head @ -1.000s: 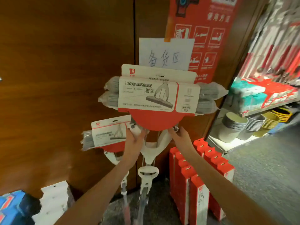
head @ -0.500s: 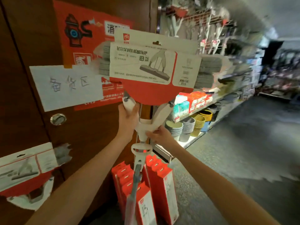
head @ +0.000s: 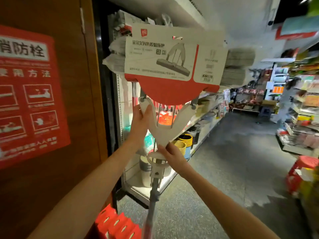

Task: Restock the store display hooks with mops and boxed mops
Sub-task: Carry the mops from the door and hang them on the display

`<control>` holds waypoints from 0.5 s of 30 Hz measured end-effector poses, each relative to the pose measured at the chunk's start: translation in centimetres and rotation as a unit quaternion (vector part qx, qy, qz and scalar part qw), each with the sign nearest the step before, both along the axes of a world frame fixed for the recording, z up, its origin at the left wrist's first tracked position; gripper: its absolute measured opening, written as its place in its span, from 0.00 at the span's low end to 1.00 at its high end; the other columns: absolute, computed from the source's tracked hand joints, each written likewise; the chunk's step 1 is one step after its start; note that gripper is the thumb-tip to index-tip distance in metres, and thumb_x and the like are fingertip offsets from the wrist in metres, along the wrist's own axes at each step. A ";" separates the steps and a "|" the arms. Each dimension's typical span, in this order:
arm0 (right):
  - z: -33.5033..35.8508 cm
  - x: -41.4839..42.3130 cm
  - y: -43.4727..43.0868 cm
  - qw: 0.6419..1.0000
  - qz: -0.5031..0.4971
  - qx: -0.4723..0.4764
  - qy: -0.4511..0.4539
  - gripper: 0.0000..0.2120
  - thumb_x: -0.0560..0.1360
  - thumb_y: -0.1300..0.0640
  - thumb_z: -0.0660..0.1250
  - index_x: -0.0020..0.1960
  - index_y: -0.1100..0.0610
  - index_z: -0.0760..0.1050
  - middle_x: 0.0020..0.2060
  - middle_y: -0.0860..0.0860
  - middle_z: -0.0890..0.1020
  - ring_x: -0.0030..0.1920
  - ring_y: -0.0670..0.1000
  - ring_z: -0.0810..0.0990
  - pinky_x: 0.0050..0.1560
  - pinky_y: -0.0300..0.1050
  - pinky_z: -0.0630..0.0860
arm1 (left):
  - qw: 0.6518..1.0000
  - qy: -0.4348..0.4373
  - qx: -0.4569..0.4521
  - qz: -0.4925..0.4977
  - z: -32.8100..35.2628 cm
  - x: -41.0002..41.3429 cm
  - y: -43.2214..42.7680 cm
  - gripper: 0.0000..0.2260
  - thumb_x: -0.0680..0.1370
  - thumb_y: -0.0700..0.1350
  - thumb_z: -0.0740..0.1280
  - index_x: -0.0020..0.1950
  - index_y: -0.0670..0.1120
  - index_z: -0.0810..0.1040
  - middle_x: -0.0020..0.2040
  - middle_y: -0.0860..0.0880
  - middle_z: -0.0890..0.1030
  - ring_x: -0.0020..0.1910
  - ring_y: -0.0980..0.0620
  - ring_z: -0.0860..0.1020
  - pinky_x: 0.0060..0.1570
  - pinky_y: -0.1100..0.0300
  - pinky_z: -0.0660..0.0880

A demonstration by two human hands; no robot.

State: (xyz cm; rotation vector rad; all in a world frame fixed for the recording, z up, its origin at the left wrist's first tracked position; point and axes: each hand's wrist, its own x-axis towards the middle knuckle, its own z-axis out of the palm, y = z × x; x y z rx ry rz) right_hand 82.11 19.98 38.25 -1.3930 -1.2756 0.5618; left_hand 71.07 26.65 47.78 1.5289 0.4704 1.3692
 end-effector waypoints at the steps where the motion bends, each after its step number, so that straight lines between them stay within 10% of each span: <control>1: 0.5 2.1 1.4 1.000 -0.012 0.012 0.007 0.06 0.79 0.54 0.63 0.48 0.57 0.74 0.38 0.47 0.78 0.36 0.41 0.77 0.41 0.37 0.73 | 1.000 0.008 0.007 -0.021 -0.6 1.7 1.8 0.04 0.82 0.49 0.58 0.56 0.52 0.68 0.47 0.54 0.74 0.46 0.58 0.75 0.43 0.70 0.74; 6: 4.8 11.8 8.2 0.998 -0.034 0.045 -0.004 0.09 0.80 0.56 0.62 0.54 0.60 0.75 0.38 0.46 0.79 0.38 0.40 0.78 0.39 0.34 0.74 | 0.993 0.097 0.038 -0.049 -7.5 10.0 9.9 0.19 0.77 0.55 0.64 0.61 0.45 0.69 0.55 0.51 0.76 0.50 0.61 0.77 0.52 0.67 0.74; 10: 7.9 19.0 14.0 0.998 -0.022 0.062 -0.017 0.07 0.81 0.55 0.61 0.47 0.56 0.74 0.37 0.48 0.76 0.39 0.45 0.75 0.40 0.42 0.73 | 0.978 0.190 -0.043 -0.077 -13.2 17.5 15.3 0.12 0.76 0.49 0.68 0.52 0.43 0.71 0.38 0.51 0.78 0.33 0.59 0.77 0.33 0.70 0.73; 15: 9.9 26.9 20.8 0.996 0.003 0.082 -0.021 0.08 0.80 0.54 0.61 0.48 0.57 0.75 0.39 0.51 0.77 0.40 0.46 0.75 0.42 0.41 0.72 | 0.969 0.245 -0.017 -0.017 -13.0 26.3 21.0 0.04 0.81 0.49 0.60 0.48 0.51 0.69 0.43 0.53 0.77 0.42 0.57 0.76 0.43 0.76 0.68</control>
